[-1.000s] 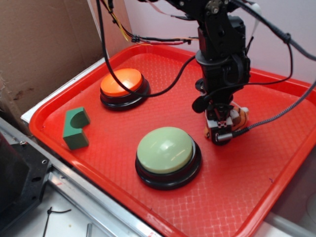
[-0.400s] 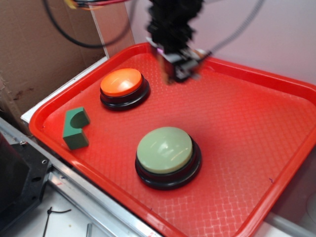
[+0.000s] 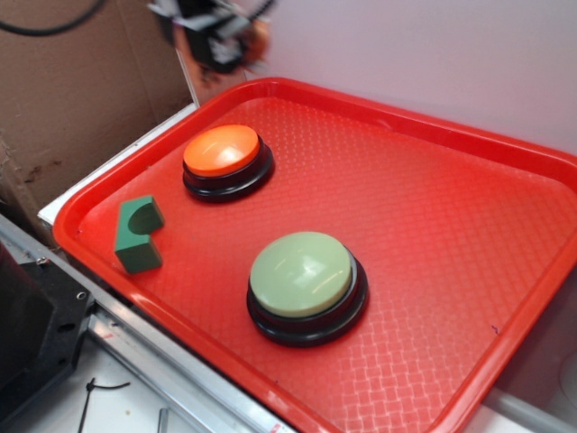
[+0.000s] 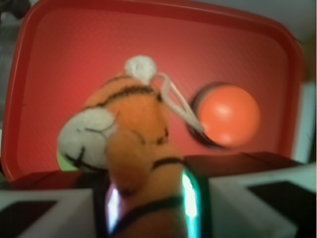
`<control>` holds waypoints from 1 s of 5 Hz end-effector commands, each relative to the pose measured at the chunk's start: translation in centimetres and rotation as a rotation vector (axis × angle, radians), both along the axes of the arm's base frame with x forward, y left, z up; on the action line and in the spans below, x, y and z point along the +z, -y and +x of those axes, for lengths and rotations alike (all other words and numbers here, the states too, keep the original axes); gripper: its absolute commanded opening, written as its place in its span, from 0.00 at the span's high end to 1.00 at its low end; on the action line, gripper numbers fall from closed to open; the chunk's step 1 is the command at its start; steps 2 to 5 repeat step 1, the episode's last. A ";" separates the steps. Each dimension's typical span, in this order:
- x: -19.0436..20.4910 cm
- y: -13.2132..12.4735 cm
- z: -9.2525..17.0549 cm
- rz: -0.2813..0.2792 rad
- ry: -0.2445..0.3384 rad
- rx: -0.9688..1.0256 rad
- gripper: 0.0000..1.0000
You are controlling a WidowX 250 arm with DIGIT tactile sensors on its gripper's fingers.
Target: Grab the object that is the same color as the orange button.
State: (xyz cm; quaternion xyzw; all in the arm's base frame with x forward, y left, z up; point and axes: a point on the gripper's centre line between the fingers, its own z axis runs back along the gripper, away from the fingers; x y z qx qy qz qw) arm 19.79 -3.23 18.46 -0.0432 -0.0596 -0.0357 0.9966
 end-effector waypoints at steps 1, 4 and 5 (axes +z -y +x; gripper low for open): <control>-0.2 -0.1 -0.8 0.051 0.040 -0.011 1.00; -0.2 -0.1 -0.8 0.051 0.040 -0.011 1.00; -0.2 -0.1 -0.8 0.051 0.040 -0.011 1.00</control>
